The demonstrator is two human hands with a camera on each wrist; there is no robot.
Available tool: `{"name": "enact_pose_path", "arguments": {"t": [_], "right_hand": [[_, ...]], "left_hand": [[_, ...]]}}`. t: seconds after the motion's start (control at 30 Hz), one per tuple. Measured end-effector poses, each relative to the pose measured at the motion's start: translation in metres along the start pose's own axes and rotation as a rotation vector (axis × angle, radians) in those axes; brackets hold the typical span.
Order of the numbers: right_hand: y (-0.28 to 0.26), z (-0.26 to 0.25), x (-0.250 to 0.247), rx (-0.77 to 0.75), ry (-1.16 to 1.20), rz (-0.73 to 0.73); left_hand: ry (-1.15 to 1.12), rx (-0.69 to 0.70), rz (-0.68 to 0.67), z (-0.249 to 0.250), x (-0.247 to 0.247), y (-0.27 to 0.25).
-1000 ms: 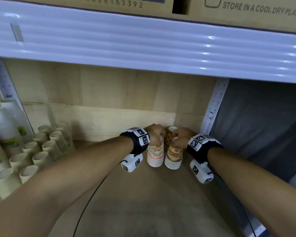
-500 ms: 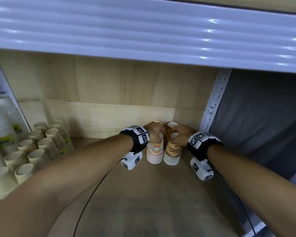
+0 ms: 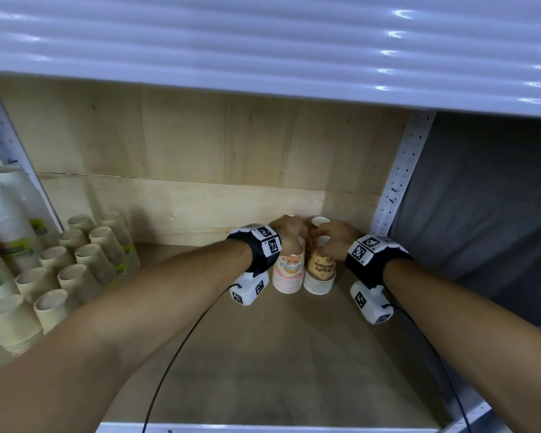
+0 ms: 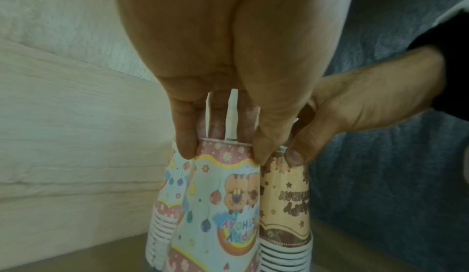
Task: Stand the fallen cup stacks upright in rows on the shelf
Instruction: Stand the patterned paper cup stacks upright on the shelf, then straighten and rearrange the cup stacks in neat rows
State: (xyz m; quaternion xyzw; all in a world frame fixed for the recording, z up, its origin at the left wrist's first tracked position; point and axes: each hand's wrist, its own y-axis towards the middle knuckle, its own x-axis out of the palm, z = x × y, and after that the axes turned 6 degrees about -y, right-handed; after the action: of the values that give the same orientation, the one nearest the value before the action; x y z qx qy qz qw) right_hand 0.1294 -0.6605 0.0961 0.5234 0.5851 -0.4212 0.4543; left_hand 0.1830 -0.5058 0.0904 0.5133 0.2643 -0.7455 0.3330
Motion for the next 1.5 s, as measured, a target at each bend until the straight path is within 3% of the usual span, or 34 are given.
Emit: {"name": "enact_pose_path", "arguments": {"t": [0.4, 0.7, 1.13, 1.5], "right_hand": [[-0.003, -0.02, -0.011, 0.166, 0.056, 0.101], [0.012, -0.09, -0.022, 0.104, -0.03, 0.093], [0.031, -0.252, -0.009, -0.137, -0.018, 0.07], [0.004, -0.392, 0.02, -0.482, -0.048, -0.157]], "left_hand": [[-0.073, -0.033, 0.042, -0.006, -0.025, -0.026], [-0.046, -0.196, 0.108, -0.04, -0.082, -0.081], [0.021, -0.462, 0.114, -0.127, -0.148, -0.209], [-0.001, -0.628, -0.024, -0.184, -0.157, -0.331]]}}
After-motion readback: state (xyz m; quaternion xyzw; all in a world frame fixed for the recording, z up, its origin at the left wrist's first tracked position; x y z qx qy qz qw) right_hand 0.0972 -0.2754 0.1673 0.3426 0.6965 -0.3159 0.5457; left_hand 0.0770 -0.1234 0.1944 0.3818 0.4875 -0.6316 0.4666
